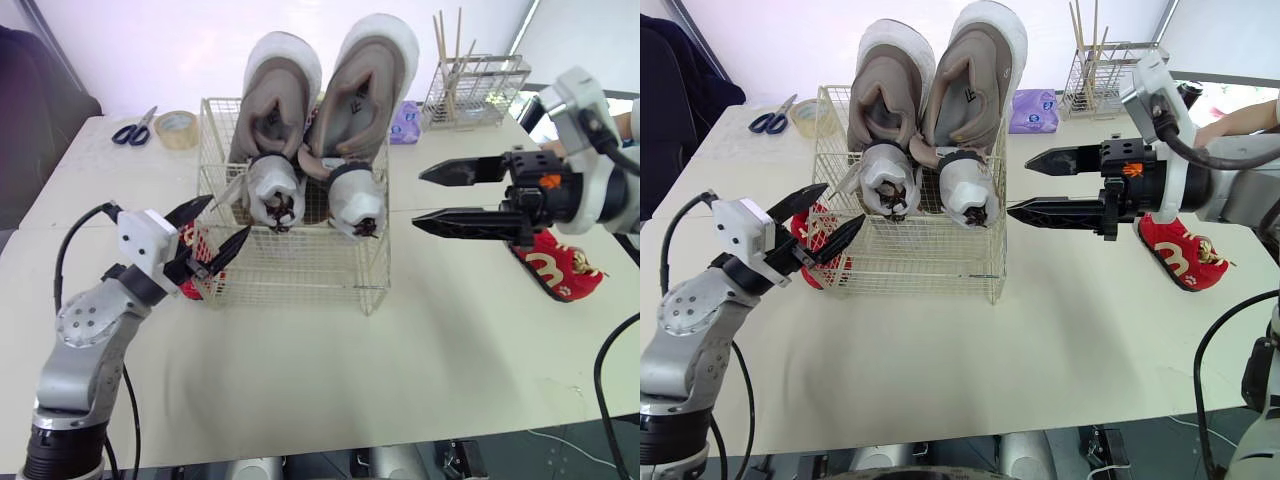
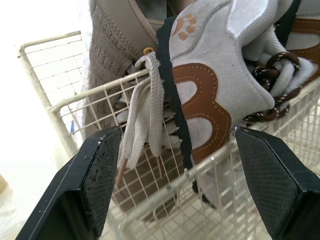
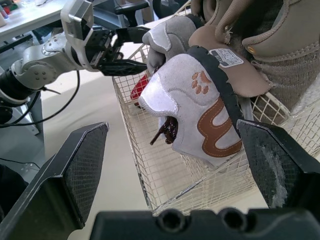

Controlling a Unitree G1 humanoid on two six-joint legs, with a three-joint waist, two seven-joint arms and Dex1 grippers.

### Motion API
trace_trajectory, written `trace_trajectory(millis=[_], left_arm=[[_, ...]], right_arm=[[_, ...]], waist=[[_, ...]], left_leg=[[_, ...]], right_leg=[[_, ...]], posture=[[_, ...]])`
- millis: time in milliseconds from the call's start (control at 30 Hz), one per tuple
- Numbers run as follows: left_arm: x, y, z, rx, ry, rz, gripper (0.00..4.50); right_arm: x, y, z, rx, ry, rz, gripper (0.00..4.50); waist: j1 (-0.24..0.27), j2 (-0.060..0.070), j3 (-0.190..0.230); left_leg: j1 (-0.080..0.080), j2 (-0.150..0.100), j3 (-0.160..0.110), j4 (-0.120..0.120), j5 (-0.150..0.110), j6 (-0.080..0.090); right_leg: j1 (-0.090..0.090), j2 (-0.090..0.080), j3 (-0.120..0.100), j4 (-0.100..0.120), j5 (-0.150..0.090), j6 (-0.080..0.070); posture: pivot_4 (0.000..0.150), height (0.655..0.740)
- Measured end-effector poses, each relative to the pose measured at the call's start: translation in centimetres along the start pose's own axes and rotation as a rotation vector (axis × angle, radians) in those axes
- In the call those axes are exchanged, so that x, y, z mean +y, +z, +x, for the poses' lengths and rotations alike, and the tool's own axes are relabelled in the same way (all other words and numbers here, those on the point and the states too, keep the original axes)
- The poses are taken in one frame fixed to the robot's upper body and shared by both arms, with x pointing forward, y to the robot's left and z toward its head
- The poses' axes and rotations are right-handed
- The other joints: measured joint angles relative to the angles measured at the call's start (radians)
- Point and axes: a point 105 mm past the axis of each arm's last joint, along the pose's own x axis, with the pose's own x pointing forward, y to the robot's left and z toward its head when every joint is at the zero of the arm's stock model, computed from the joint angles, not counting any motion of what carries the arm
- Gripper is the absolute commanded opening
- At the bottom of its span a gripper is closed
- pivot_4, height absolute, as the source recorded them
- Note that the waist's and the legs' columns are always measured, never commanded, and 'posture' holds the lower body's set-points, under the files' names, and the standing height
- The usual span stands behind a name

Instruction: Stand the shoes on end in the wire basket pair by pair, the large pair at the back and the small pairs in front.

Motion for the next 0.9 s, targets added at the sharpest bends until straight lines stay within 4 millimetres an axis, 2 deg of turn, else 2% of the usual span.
trace_trajectory(millis=[100, 200, 300, 367, 400, 467, 600, 700, 800, 900], left_arm=[[0.4, 0.0, -0.5, 0.017, 0.001, -0.016, 3.72], [1.6, 0.2, -1.6, 0.047, 0.015, -0.082, 3.72], [3.4, 1.8, -3.0, 0.046, 0.031, -0.227, 3.72], [3.8, 3.4, -3.8, 0.075, -0.01, -0.294, 4.27], [3.4, 4.3, -4.2, 0.1, -0.061, -0.326, 4.45], [1.9, 5.6, -4.5, 0.118, -0.163, -0.384, 4.45], [-2.0, 6.3, -4.7, 0.21, -0.345, -0.45, 4.45], [-4.1, 7.0, -3.5, 0.24, -0.431, -0.398, 4.45], [-5.7, 7.7, -1.8, 0.228, -0.493, -0.403, 4.45], [-8.0, 8.6, -0.6, 0.185, -0.625, -0.465, 4.45]], right_arm=[[-0.1, -0.1, 0.1, 0.001, 0.0, 0.0, 4.5], [-0.1, -0.2, 0.1, 0.004, 0.003, 0.002, 4.5], [-0.2, -0.3, 0.1, 0.004, 0.006, -0.001, 4.5], [-0.4, -0.6, 0.0, 0.005, 0.001, 0.002, 4.5], [-0.8, -0.9, -0.1, 0.012, -0.017, 0.0, 4.5], [-1.6, -1.5, -0.4, 0.023, -0.057, 0.005, 4.5], [-3.6, -3.6, -1.5, 0.048, -0.172, 0.038, 4.5], [-5.4, -5.7, -3.8, 0.042, -0.323, -0.013, 4.5], [-5.2, -8.4, -6.6, 0.099, -0.413, 0.014, 4.5], [-4.9, -9.7, -9.6, 0.091, -0.544, 0.088, 4.5]], waist=[[-0.001, 0.0, 0.0], [-0.002, 0.0, 0.0], [-0.003, 0.0, 0.001], [-0.002, 0.0, 0.001], [-0.002, 0.0, 0.002], [-0.001, 0.002, 0.003], [0.002, 0.001, 0.003], [0.014, 0.002, 0.003], [0.026, 0.005, 0.004], [0.027, 0.005, 0.004]], left_leg=[[0.0, 0.0, 0.0, 0.0, 0.0, 0.0], [0.0, 0.0, -0.001, 0.0, 0.0, 0.0], [-0.001, 0.001, -0.001, 0.0, 0.0, 0.0], [-0.002, 0.001, -0.002, 0.0, 0.0, 0.0], [-0.002, 0.001, -0.001, 0.0, 0.0, 0.0], [-0.002, -0.001, -0.001, 0.0, 0.0, 0.0], [-0.002, -0.002, 0.0, 0.0, 0.0, 0.0], [-0.002, -0.003, 0.001, 0.0, 0.0, 0.0], [-0.001, -0.002, 0.002, 0.0, 0.0, 0.0], [-0.001, -0.002, 0.001, 0.0, 0.0, -0.001]], right_leg=[[0.0, 0.0, 0.0, 0.0, 0.0, 0.0], [-0.001, 0.0, 0.0, 0.0, 0.0, 0.0], [-0.002, 0.0, 0.0, 0.0, 0.0, 0.0], [-0.002, 0.0, 0.0, 0.0, 0.0, 0.0], [-0.002, 0.0, 0.0, -0.001, 0.0, 0.0], [-0.002, -0.003, 0.0, -0.001, 0.0, 0.0], [-0.001, -0.003, 0.0, -0.001, -0.001, -0.001], [0.0, -0.002, 0.0, -0.001, -0.002, -0.002], [0.0, -0.001, 0.001, -0.001, 0.0, 0.0], [0.0, 0.0, 0.001, 0.0, 0.0, 0.001]], posture=[[0.15, 0.74], [0.15, 0.74], [0.15, 0.74], [0.15, 0.74], [0.15, 0.74], [0.15, 0.74], [0.15, 0.74], [0.15, 0.74], [0.15, 0.74], [0.15, 0.74]])
